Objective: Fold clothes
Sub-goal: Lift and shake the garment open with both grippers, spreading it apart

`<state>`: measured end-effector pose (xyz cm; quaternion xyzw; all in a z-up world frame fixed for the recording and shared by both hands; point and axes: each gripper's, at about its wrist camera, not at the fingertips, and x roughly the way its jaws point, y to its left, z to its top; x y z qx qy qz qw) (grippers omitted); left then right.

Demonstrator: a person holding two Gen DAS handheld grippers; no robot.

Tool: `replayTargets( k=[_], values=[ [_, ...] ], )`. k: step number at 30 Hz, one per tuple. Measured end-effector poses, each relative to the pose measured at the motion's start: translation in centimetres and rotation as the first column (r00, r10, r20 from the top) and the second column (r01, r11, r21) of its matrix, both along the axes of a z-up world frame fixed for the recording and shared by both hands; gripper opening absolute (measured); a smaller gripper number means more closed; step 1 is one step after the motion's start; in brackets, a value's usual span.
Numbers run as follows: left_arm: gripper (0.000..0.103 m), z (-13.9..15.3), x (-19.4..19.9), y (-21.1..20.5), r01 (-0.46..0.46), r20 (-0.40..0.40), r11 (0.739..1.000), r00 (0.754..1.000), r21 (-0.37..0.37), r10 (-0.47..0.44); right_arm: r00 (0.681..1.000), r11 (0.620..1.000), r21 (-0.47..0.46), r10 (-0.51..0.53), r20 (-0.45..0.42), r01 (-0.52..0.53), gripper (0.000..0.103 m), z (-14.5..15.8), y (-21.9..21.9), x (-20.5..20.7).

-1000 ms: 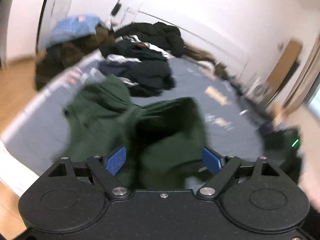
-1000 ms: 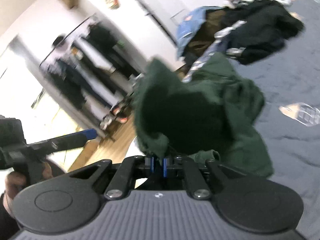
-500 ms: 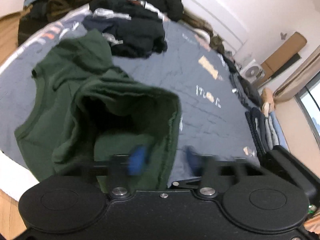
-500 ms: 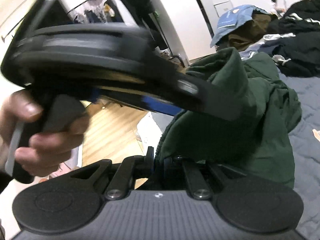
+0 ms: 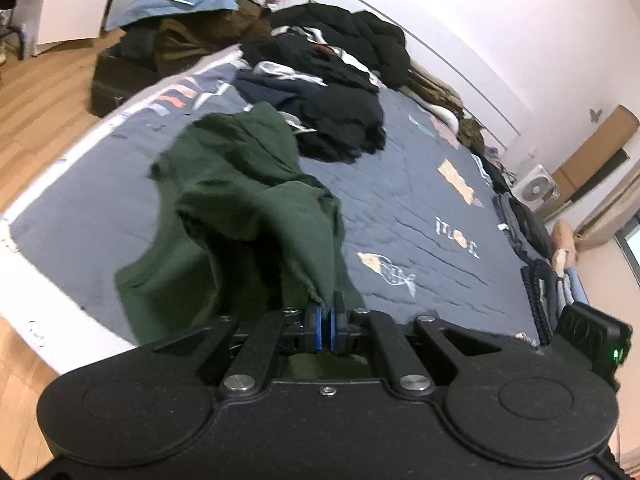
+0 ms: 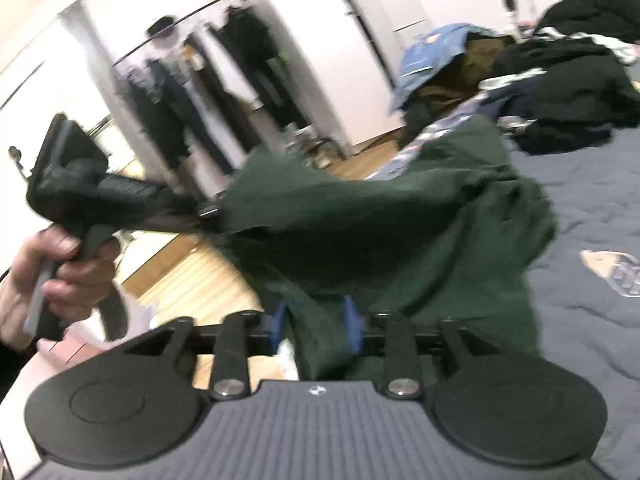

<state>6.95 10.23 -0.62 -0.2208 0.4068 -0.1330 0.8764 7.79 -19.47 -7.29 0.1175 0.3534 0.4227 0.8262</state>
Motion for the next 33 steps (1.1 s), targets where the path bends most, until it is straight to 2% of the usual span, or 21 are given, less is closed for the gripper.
replayTargets(
  k=[7,10,14,20,27,29,30,33],
  values=[
    [0.004,-1.3,-1.1,2.1,-0.039,-0.025,0.999,0.999,-0.004,0.039,0.991,0.992,-0.008,-0.130,-0.028,0.130,0.051,-1.0,-3.1,3.7],
    [0.004,-2.0,-1.7,2.8,-0.041,-0.040,0.999,0.998,-0.002,0.041,0.979,0.975,-0.091,-0.206,-0.012,0.204,0.051,-2.2,-3.6,6.0],
    [0.004,-2.6,-2.1,3.8,-0.053,-0.050,0.999,0.997,-0.012,0.052,0.962,0.933,-0.233,-0.270,0.050,0.274,0.051,-4.1,-2.2,10.3],
    [0.004,-3.5,-1.7,4.5,-0.049,-0.069,0.999,0.996,-0.013,0.048,0.948,0.906,-0.285,-0.316,0.044,0.315,0.051,-6.4,-0.5,16.8],
    [0.004,-4.7,-1.8,5.2,-0.057,-0.088,0.998,0.995,-0.027,0.054,0.956,0.886,-0.364,-0.290,0.048,0.287,0.051,-9.2,2.1,19.3],
    [0.004,-5.0,-1.8,5.4,-0.059,-0.093,0.998,0.994,-0.035,0.056,0.955,0.875,-0.392,-0.296,0.033,0.285,0.035,-9.9,2.5,19.8],
    [0.004,-5.1,-1.7,5.5,-0.061,-0.095,0.997,0.994,-0.038,0.057,0.952,0.875,-0.391,-0.304,0.018,0.287,0.020,-10.2,2.4,20.0],
    [0.004,-5.4,-1.6,5.6,-0.065,-0.097,0.997,0.994,-0.047,0.060,0.939,0.889,-0.340,-0.341,-0.040,0.308,0.009,-10.3,1.6,20.5]
  ],
)
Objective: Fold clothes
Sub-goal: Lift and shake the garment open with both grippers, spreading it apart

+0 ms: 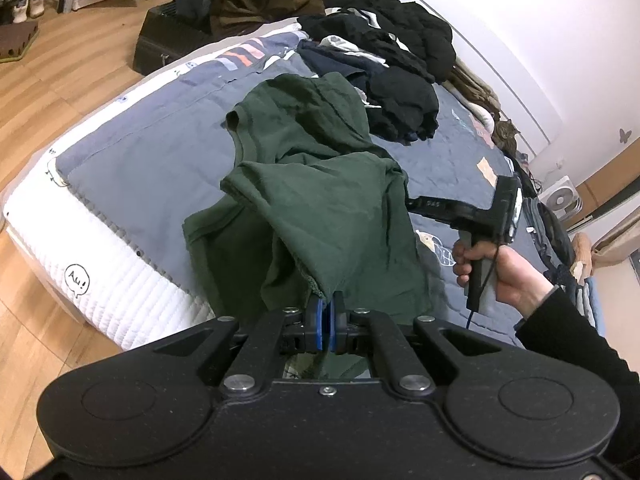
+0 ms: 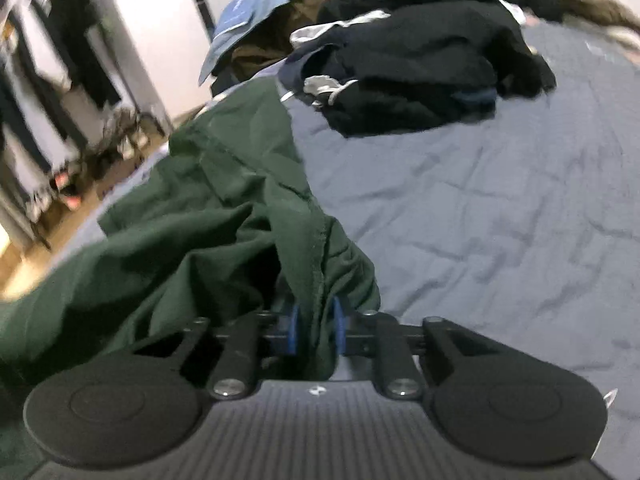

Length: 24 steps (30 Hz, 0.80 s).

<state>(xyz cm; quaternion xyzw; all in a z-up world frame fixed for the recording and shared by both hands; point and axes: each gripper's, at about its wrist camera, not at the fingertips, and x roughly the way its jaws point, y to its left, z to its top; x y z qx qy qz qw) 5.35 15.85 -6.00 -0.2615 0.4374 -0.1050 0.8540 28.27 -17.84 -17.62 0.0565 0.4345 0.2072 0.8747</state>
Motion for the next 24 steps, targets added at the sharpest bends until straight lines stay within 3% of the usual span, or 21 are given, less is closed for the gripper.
replayTargets(
  k=[4,11,17,21,24],
  values=[
    [0.004,0.3,0.2,-0.2,0.007,0.011,1.000,1.000,0.000,-0.007,0.997,0.984,0.156,-0.081,-0.020,0.083,0.004,1.1,-2.2,-0.1],
    [0.004,2.8,0.8,-2.4,0.054,0.074,0.999,0.996,0.005,-0.054,0.965,0.876,0.425,-0.262,0.023,0.227,0.003,8.4,-8.4,-0.7],
    [0.004,5.3,1.8,-7.1,0.151,0.155,0.989,0.977,-0.003,-0.149,0.923,0.862,0.457,-0.335,0.188,0.219,0.003,18.8,-15.1,-2.6],
    [0.004,6.3,3.2,-11.0,0.220,0.204,0.975,0.956,-0.028,-0.210,0.863,0.850,0.457,-0.419,0.283,0.263,0.003,25.0,-20.7,-5.1],
    [0.004,6.3,4.8,-13.9,0.264,0.218,0.963,0.945,-0.058,-0.245,0.815,0.853,0.413,-0.469,0.339,0.319,0.003,28.0,-24.8,-6.8]
  ],
)
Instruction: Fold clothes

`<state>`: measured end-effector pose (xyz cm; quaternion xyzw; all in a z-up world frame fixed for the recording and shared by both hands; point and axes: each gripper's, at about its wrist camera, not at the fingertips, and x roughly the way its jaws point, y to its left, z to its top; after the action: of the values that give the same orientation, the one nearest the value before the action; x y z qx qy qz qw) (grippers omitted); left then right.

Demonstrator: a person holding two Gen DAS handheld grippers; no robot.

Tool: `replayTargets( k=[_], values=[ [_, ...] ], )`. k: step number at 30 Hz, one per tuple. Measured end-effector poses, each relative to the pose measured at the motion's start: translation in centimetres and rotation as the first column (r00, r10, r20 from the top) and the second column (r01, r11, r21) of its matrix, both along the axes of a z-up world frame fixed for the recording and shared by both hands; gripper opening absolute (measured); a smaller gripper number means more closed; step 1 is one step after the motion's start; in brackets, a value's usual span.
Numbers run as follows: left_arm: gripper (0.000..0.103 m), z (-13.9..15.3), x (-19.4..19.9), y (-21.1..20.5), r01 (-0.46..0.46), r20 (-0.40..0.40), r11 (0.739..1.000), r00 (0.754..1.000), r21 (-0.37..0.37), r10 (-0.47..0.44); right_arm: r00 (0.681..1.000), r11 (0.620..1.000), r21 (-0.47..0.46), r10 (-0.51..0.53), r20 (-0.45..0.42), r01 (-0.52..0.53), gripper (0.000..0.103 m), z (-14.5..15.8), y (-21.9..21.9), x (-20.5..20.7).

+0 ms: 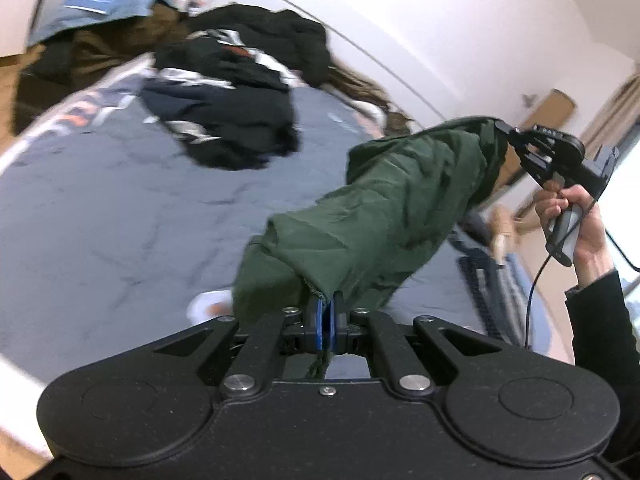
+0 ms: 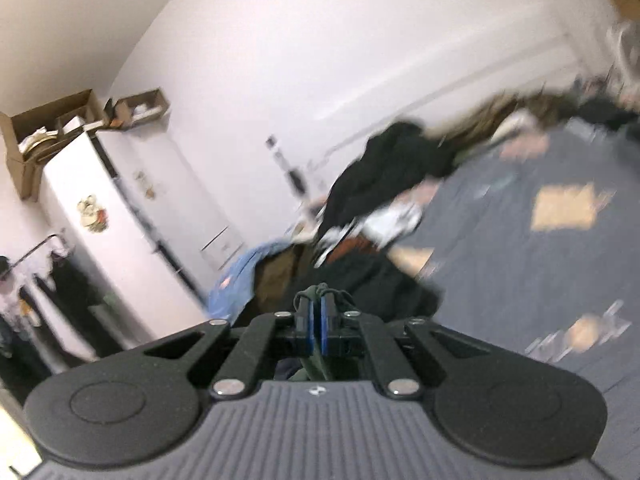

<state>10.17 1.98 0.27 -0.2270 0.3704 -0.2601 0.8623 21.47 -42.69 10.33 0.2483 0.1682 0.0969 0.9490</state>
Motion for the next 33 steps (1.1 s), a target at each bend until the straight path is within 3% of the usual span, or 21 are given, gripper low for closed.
replayTargets(
  k=[4,7,9,14,17,19,21,25,28,33],
  values=[
    [0.004,-2.3,2.5,-4.4,0.062,-0.066,0.998,0.996,0.018,-0.061,0.993,0.972,-0.222,-0.098,-0.072,0.080,0.006,-0.8,-3.2,-0.4],
    [0.004,-5.3,3.8,-7.4,0.073,-0.132,0.995,0.989,0.061,-0.064,0.963,0.934,-0.344,-0.171,-0.207,0.092,0.011,-6.2,-5.1,0.3],
    [0.006,-7.1,4.2,-8.7,0.063,-0.173,0.994,0.984,0.091,-0.046,0.948,0.919,-0.384,-0.200,-0.249,0.093,0.016,-9.8,-6.2,-0.2],
    [0.006,-8.0,2.9,-9.5,0.074,-0.171,0.986,0.984,0.151,-0.048,0.941,0.921,-0.386,-0.182,-0.287,0.060,0.027,-15.5,-7.6,-4.7],
    [0.011,-7.1,1.7,-9.5,0.066,-0.137,0.980,0.990,0.186,-0.041,0.949,0.928,-0.371,-0.145,-0.280,0.032,0.044,-17.3,-7.8,-7.9],
    [0.031,-6.4,0.8,-9.6,0.054,-0.103,0.977,0.994,0.208,-0.033,0.958,0.943,-0.334,-0.107,-0.267,0.013,0.050,-17.5,-7.9,-10.3],
    [0.044,-5.2,-0.5,-10.1,0.054,-0.056,0.973,0.998,0.224,-0.043,0.964,0.952,-0.306,-0.073,-0.255,-0.009,0.051,-18.1,-7.2,-12.3],
    [0.046,-4.3,-2.8,-12.7,0.112,0.011,0.970,0.993,0.215,-0.117,0.973,0.959,-0.282,-0.035,-0.230,-0.033,0.052,-19.6,-5.2,-15.1],
    [0.050,-5.4,-4.2,-15.0,0.143,0.037,0.963,0.987,0.230,-0.155,0.978,0.962,-0.269,-0.017,-0.206,-0.040,0.052,-20.8,-4.2,-16.3],
    [0.050,-8.6,-6.0,-19.3,0.152,0.074,0.914,0.978,0.375,-0.193,0.979,0.953,-0.293,0.012,-0.203,-0.072,0.052,-22.5,-3.7,-17.4]
  ],
)
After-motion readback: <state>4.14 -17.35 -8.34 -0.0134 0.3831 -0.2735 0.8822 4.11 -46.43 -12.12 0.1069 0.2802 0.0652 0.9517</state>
